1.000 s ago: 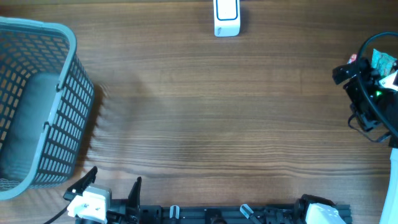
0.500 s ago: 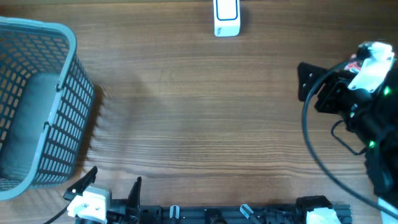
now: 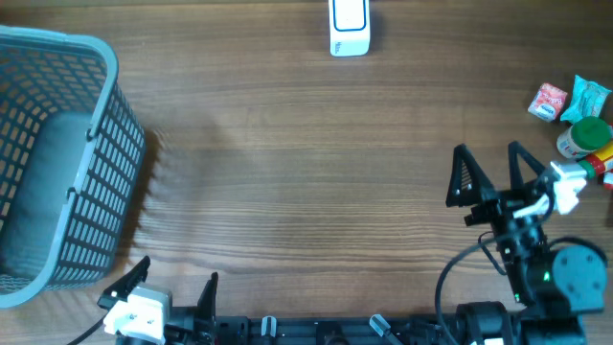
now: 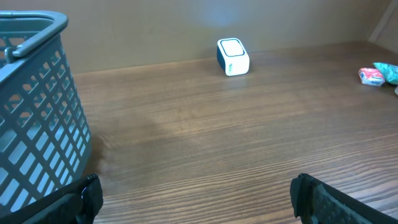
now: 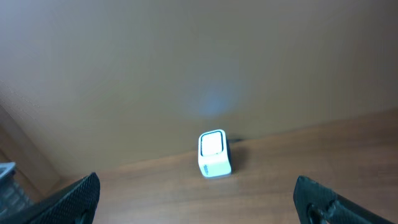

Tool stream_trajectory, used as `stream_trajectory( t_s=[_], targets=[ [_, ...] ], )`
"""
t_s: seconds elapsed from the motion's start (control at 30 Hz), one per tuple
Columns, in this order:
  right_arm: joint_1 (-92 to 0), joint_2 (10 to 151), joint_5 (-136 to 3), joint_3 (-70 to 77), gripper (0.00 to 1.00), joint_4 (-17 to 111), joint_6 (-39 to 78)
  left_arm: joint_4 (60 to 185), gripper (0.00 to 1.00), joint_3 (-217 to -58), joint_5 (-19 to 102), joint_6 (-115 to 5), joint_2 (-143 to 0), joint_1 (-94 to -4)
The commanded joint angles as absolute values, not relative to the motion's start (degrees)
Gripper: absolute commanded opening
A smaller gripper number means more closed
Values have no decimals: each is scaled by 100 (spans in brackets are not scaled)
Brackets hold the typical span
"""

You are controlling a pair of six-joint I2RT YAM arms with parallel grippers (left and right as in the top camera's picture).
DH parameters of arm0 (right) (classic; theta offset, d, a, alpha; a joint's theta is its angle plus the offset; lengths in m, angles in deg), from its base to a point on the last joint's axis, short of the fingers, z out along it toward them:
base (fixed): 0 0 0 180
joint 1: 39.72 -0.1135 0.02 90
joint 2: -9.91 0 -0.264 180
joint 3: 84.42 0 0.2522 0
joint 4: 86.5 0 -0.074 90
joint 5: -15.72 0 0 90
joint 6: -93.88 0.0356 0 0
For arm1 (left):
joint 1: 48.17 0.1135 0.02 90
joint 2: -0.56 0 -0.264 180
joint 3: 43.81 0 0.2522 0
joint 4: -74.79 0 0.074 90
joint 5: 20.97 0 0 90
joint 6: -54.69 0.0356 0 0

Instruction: Scan the item barcode

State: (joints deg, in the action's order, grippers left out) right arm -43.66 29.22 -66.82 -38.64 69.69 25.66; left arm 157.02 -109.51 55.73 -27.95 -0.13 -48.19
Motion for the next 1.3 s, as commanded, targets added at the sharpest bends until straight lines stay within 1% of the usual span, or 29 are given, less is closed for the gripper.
stream_trajectory(
  t_s=[0.0,0.27,0.43,0.7,0.93,1.1,1.27],
  targets=[
    [-4338,2361,-6678,-4310,100,7398,2636,15682,100,-10953,5582,-2828,29,-4845],
    [-4338,1071,-6697,-5593,100,9188,2623,15680,100,-10953,5582,-2828,29,-4845],
    [-4333,1012,-6772,-6271,100,10134,2640,15680,100,-10953,5582,-2828,29,-4845],
    [-4331,1010,-7200,-6977,100,10608,2642,15680,100,-10953,5582,-2828,29,-4845],
    [-4036,1010,-7277,-7034,100,10342,2680,15680,100,-10953,5582,-2828,29,-4845],
    [-3973,1010,-7303,-7036,100,9330,2638,15682,100,-10953,5582,-2828,29,-4845],
    [-3973,1010,-7480,-7036,100,8606,2651,15680,100,-10953,5582,-2828,29,-4845]
  ],
)
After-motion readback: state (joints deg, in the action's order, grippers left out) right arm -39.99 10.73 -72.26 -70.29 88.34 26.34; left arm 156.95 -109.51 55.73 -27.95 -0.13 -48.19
